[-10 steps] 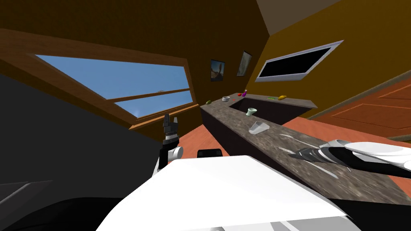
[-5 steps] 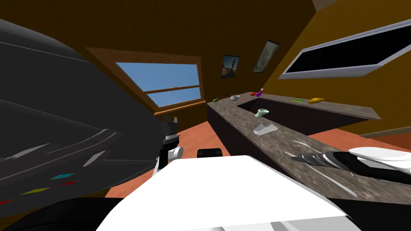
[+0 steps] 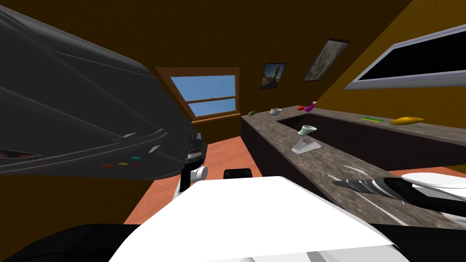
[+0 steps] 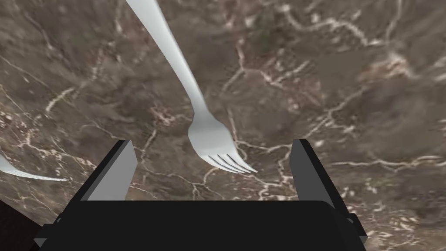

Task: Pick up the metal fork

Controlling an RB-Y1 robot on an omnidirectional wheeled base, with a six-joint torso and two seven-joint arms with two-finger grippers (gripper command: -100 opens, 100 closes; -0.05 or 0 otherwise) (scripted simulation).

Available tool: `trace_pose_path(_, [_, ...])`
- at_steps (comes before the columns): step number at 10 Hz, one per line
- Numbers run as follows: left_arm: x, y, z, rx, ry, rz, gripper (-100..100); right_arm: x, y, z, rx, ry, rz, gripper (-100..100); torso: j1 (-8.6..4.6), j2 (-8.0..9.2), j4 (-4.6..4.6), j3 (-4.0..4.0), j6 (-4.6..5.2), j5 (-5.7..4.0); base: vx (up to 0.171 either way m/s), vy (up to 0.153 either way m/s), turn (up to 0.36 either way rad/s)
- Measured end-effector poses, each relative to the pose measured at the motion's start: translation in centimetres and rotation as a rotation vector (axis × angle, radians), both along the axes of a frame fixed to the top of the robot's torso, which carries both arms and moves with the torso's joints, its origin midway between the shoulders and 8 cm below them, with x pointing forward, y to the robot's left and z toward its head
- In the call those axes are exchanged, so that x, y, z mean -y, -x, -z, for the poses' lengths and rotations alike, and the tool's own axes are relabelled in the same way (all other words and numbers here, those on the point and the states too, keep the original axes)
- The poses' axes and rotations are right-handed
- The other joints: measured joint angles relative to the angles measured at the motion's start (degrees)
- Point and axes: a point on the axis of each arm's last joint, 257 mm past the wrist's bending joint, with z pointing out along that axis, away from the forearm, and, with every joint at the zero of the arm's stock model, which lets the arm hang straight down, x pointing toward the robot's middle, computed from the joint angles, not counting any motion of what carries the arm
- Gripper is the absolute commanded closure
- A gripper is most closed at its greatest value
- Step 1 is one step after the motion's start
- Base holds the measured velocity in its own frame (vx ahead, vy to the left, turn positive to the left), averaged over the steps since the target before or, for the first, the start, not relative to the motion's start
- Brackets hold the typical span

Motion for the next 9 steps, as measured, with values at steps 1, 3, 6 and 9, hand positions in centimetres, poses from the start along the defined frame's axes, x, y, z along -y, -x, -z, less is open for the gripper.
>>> trace_pose_path(1, [0.00, 0.00, 0.00, 0.000, 0.000, 0.000, 0, 0.15, 0.73, 0.25, 0.000, 0.002, 0.041, -100, 0.07, 0.13, 0.03, 0.08, 0.03, 0.02, -0.268, 0.022, 0.389])
trace_pose_path(3, [-0.01, 0.00, 0.00, 0.000, 0.000, 0.000, 0, 0.52, 1.68, 0.49, 0.001, 0.008, 0.110, -100, -0.11, 0.17, 0.06, 0.12, 0.08, 0.00, -0.134, -0.010, 0.169])
trace_pose_path(6, [-0.01, 0.01, 0.01, 0.000, 0.000, 0.000, 0, 0.69, 1.72, 0.33, 0.001, 0.012, 0.112, 100, -0.18, -0.54, -0.11, -0.30, 0.11, -0.15, -0.008, -0.002, -0.003])
trace_pose_path(9, [-0.02, 0.01, 0.02, 0.000, 0.000, 0.000, 0, 0.64, 1.72, 0.36, 0.001, 0.011, 0.111, 0, -0.28, -0.64, -0.14, -0.36, 0.14, -0.17, 0.000, 0.000, 0.000])
